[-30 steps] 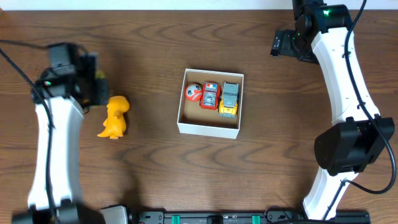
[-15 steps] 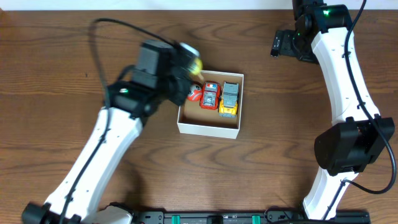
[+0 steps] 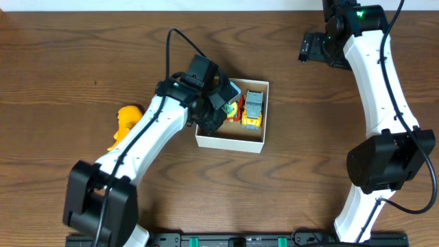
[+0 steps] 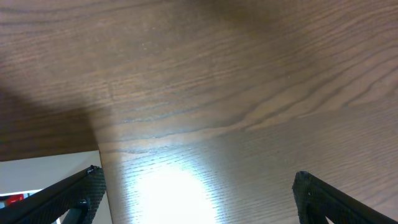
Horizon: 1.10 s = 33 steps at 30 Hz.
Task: Pack container
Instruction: 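Carry the rattle into the box and release it with the left gripper, then move the left gripper back to the orange dinosaur and grasp it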
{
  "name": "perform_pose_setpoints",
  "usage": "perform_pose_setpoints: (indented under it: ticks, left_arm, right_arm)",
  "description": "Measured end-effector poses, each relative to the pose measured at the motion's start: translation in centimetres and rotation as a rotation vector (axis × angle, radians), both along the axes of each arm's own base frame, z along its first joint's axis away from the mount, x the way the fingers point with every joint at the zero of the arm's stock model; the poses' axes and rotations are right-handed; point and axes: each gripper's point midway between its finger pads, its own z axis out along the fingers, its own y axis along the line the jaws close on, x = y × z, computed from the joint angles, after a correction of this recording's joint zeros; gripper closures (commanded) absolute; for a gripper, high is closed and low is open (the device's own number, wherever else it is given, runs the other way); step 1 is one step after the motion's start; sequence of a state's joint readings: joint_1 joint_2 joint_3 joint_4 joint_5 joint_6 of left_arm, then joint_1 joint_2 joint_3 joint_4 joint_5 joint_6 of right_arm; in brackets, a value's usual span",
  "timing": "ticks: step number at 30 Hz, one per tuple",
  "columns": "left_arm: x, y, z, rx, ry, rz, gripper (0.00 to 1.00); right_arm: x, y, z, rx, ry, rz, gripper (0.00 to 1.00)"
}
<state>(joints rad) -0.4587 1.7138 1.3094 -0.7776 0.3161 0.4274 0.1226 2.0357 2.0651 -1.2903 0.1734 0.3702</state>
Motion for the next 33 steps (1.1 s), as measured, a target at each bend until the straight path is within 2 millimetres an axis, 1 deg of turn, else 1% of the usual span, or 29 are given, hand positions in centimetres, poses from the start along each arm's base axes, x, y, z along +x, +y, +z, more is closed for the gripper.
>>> perform_pose_setpoints:
  ticks: [1, 3, 5, 6, 7, 8, 9, 16, 18, 20, 23, 25, 26, 27, 28, 29, 31, 32, 33]
  left_arm:
    - [-0.1, 0.0, -0.4, 0.006, 0.011, -0.001, 0.93]
    - [-0.4, 0.1, -0.9, 0.017, 0.034, -0.004, 0.74]
    - [-0.9, 0.3, -1.2, 0.029, 0.054, -0.013, 0.65]
    - [-1.1, 0.4, -1.2, 0.032, 0.065, -0.014, 0.56]
    - [-1.3, 0.5, -1.3, 0.036, 0.073, -0.017, 0.44]
    - [-1.5, 0.6, -1.3, 0.038, 0.08, -0.019, 0.38]
    - [-1.7, 0.6, -1.4, 0.04, 0.084, -0.025, 0.34]
    - [-1.8, 0.6, -1.3, 0.036, 0.088, -0.022, 0.34]
    - [-1.7, 0.6, -0.8, 0.03, 0.074, -0.021, 0.34]
    - [-1.3, 0.7, 0.5, 0.024, 0.025, -0.017, 0.33]
    - [-0.6, 1.4, 3.7, 0.024, -0.101, 0.0, 0.22]
    - [-0.3, 2.7, 6.5, 0.038, -0.201, 0.035, 0.05]
    - [-0.1, 3.5, 7.7, 0.045, -0.242, 0.06, 0.01]
    - [0.1, 4.7, 9.0, 0.055, -0.287, 0.104, 0.0]
    - [0.4, 6.1, 10.1, 0.064, -0.319, 0.154, 0.02]
    - [0.6, 7.9, 11.0, 0.078, -0.343, 0.217, 0.02]
    - [1.0, 11.1, 11.7, 0.102, -0.35, 0.335, 0.02]
    - [1.2, 13.4, 11.8, 0.115, -0.341, 0.426, 0.02]
    - [1.4, 15.3, 11.7, 0.127, -0.325, 0.502, 0.02]
  right_arm:
    - [0.0, 0.0, 0.0, 0.0, 0.0, 0.0, 0.01]
    - [0.0, 0.0, 0.0, 0.0, 0.0, 0.0, 0.01]
    - [0.0, 0.0, 0.0, 0.0, 0.0, 0.0, 0.01]
    - [0.0, 0.0, 0.0, 0.0, 0.0, 0.0, 0.01]
    - [0.0, 0.0, 0.0, 0.0, -0.001, 0.0, 0.01]
    - [0.0, 0.0, 0.0, 0.0, 0.0, 0.0, 0.01]
    - [0.0, 0.0, 0.0, 0.0, -0.001, 0.0, 0.01]
    - [0.0, 0.0, 0.0, 0.0, -0.001, 0.0, 0.01]
    - [0.0, 0.0, 0.0, 0.0, -0.001, 0.0, 0.01]
    - [0.0, 0.0, 0.0, 0.0, -0.002, 0.0, 0.01]
    - [0.0, 0.0, 0.0, 0.0, -0.002, 0.0, 0.01]
    - [0.0, 0.0, 0.0, 0.0, -0.002, 0.0, 0.01]
    - [0.0, 0.0, 0.0, 0.0, -0.002, 0.0, 0.01]
    - [0.0, 0.0, 0.0, 0.0, -0.002, 0.0, 0.01]
    - [0.0, 0.0, 0.0, 0.0, -0.002, 0.0, 0.01]
    - [0.0, 0.0, 0.0, 0.0, -0.002, 0.0, 0.01]
    - [0.0, 0.0, 0.0, 0.0, -0.002, 0.0, 0.01]
    - [0.0, 0.0, 0.0, 0.0, -0.002, 0.0, 0.01]
    - [0.0, 0.0, 0.0, 0.0, -0.002, 0.0, 0.01]
